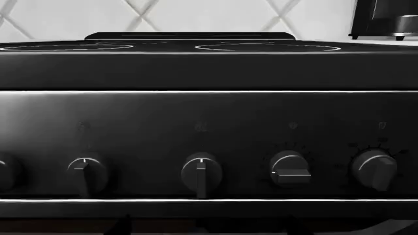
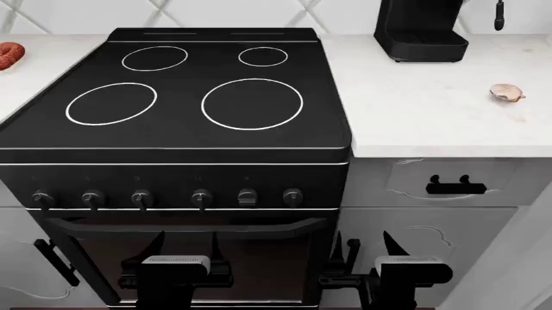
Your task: Open the microwave door
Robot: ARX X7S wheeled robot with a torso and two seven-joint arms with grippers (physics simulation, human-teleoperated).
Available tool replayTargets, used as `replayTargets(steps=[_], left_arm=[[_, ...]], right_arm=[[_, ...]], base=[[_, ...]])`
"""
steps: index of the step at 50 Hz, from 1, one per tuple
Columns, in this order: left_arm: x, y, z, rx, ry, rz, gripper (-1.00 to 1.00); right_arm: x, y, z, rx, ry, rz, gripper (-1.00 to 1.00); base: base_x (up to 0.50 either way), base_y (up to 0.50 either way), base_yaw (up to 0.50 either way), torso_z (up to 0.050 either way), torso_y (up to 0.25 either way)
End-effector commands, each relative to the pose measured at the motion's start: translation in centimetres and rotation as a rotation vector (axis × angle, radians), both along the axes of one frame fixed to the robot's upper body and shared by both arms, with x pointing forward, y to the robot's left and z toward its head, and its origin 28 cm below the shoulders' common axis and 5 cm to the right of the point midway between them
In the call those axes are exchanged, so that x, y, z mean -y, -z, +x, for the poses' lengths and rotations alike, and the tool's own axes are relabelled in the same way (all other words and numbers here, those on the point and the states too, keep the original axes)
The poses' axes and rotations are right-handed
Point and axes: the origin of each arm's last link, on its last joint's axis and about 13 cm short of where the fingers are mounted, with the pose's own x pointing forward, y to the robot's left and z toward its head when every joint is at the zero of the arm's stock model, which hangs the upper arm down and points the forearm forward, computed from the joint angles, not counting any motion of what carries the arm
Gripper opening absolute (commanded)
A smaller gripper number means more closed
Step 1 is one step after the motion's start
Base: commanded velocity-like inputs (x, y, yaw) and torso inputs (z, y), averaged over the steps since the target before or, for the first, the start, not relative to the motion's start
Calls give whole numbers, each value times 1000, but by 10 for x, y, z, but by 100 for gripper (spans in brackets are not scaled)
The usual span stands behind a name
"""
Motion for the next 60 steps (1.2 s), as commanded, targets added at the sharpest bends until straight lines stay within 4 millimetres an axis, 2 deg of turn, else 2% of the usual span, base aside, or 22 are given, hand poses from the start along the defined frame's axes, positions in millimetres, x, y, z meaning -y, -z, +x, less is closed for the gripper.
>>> replayTargets(steps=[1,11,16,24,29,34,42,60], left_arm=[[0,0,-1,-1,-3,2,100],[-2,-6,-3,11,-14,-45,100],[-2,-27,6,87,-19,-66,100],[1,-94,32,290,-12,-89,100],[0,-141,51,418,-2,-87,100],[-2,-180,67,520,-2,-81,100],[-2,-240,82,658,11,-86,100],[-9,-326,80,845,28,-64,100]], right_arm=[[-1,0,0,0,0,3,100],[-2,-1,-2,9,8,4,100],[3,-15,4,55,29,-19,100],[19,-67,22,213,74,-86,100],[29,-112,34,333,98,-136,100],[39,-156,42,436,117,-188,100],[50,-212,54,559,140,-253,100],[56,-281,58,715,133,-316,100]], base=[[0,0,0,0,0],[0,0,0,10,0],[0,0,0,50,0],[0,0,0,50,0],[0,0,0,50,0],[0,0,0,50,0],[0,0,0,50,0],[0,0,0,50,0]])
